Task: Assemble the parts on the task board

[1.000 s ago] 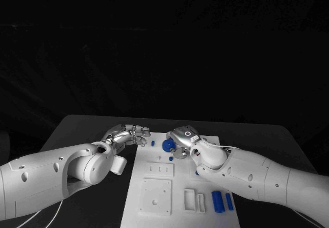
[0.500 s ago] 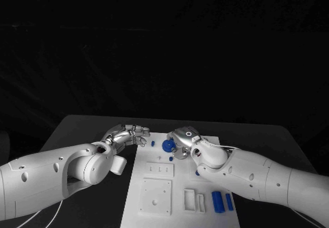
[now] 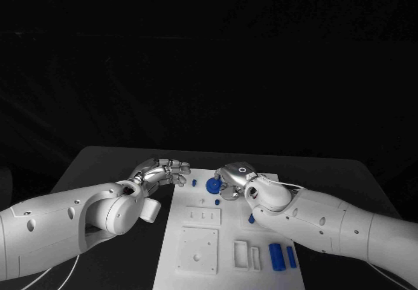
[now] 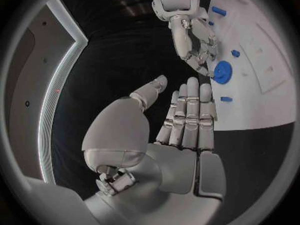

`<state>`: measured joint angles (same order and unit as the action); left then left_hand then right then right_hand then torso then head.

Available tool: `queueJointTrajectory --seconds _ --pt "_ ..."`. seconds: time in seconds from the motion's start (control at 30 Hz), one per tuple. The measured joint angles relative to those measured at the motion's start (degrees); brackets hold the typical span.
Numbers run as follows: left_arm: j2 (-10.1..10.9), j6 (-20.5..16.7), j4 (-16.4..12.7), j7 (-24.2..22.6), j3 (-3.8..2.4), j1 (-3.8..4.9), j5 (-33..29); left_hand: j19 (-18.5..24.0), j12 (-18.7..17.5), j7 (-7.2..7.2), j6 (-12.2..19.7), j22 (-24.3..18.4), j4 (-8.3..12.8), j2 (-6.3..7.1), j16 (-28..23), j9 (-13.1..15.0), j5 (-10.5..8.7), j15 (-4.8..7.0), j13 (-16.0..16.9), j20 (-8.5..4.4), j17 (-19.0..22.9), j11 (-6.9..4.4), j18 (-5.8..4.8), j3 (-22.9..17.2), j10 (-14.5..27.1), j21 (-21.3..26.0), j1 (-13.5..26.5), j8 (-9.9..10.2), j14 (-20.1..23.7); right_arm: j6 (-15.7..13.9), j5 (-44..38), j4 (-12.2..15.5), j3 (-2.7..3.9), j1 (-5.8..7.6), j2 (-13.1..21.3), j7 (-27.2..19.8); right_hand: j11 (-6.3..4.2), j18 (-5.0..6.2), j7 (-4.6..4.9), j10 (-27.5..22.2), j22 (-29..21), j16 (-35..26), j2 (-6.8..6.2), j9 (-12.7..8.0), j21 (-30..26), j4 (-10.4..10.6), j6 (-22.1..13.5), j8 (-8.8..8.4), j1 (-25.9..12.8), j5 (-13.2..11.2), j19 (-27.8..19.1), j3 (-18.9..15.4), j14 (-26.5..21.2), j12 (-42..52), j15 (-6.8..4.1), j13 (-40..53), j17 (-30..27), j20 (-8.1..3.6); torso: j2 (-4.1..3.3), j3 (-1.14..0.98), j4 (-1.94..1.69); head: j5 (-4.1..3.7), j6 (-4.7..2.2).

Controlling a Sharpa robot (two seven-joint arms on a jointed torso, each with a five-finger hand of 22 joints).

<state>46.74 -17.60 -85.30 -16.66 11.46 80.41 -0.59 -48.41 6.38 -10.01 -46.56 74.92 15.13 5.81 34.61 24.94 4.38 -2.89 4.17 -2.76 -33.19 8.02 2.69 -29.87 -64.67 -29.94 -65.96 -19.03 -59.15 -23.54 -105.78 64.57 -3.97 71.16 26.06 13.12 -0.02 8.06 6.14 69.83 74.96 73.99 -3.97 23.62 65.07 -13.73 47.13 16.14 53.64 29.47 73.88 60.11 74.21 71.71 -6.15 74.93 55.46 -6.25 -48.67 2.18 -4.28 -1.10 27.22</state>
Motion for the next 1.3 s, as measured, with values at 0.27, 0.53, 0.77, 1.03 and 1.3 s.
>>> queueJointTrajectory --seconds 0.27,0.53,0.77,1.03,1.3 --pt "0.21 -0.01 -0.01 0.02 0.00 0.00 0.00 -0.01 0.00 0.00 0.00 0.00 0.00 0.00 0.00 0.00 0.00 0.00 0.00 0.01 0.00 0.00 0.00 0.00 0.00 0.00 0.00 0.00 0.00 -0.13 0.65 1.53 -0.08 -0.11 1.42 -0.04 -0.20 0.07 0.09 0.21 0.00 0.00 -0.19 0.11 0.00 -0.33 -0.10 0.01 -0.33 -0.01 0.32 0.70 0.00 0.01 0.00 0.00 0.17 -0.30 0.01 -0.05 0.02 0.04 -0.06" --pt "0.28 -0.02 -0.13 0.02 0.00 0.00 0.00 -0.01 0.00 0.00 0.00 -0.01 0.00 0.00 0.00 0.00 0.00 0.00 0.00 0.01 0.00 0.00 0.00 0.00 0.00 0.00 0.00 0.00 0.00 0.42 1.23 1.98 -0.16 -0.24 2.33 -0.04 -0.20 0.08 0.09 0.21 0.00 0.00 -0.19 0.21 0.00 -0.34 -0.09 0.28 -0.33 -0.01 0.34 1.02 0.21 0.21 -0.19 0.00 0.24 -0.28 0.02 -0.09 0.08 -0.01 -0.18" --pt "0.39 -0.03 -0.16 0.03 0.00 0.00 0.00 -0.02 0.00 0.00 0.00 -0.01 0.00 0.00 0.00 0.00 0.00 0.00 0.00 0.02 0.00 0.00 0.00 0.00 0.00 0.00 0.00 0.00 0.00 0.60 1.67 3.14 -0.17 -0.24 3.47 -0.02 -0.20 0.11 0.09 0.21 0.00 0.00 -0.20 0.20 0.00 -0.50 -0.09 0.28 -0.33 -0.01 0.42 1.17 0.21 0.22 -0.19 0.00 0.29 -0.20 0.00 -0.09 0.08 -0.04 -0.12" --pt "0.60 -0.03 -0.27 0.03 0.00 0.00 0.00 -0.02 0.00 0.00 0.00 -0.01 0.00 0.00 0.00 0.00 0.00 0.00 0.00 0.02 0.00 0.00 0.00 0.00 0.00 -0.22 0.00 0.00 0.00 -0.28 2.26 5.28 -0.13 -0.24 5.79 -0.04 -0.20 0.13 0.09 0.21 0.00 0.00 -0.20 0.20 0.00 -0.39 -0.09 0.28 -0.33 -0.01 0.65 1.28 0.21 0.22 -0.18 0.00 0.35 -0.40 0.01 -0.08 0.05 -0.07 -0.18" --pt "1.02 -0.04 -0.19 -0.03 0.01 0.00 0.00 -0.02 0.00 0.00 0.00 -0.01 0.16 0.00 0.00 0.00 0.00 0.00 0.00 0.02 0.00 0.00 0.00 -0.16 0.00 -0.23 0.00 0.00 0.00 -5.29 7.50 9.35 3.32 0.28 12.48 -3.38 0.36 -0.04 0.68 0.69 0.00 0.00 -4.31 0.60 0.17 -0.53 0.59 1.05 0.78 -7.97 1.45 -2.63 0.83 0.17 0.41 0.00 0.57 -1.29 0.07 -0.08 0.15 -0.23 -0.46"
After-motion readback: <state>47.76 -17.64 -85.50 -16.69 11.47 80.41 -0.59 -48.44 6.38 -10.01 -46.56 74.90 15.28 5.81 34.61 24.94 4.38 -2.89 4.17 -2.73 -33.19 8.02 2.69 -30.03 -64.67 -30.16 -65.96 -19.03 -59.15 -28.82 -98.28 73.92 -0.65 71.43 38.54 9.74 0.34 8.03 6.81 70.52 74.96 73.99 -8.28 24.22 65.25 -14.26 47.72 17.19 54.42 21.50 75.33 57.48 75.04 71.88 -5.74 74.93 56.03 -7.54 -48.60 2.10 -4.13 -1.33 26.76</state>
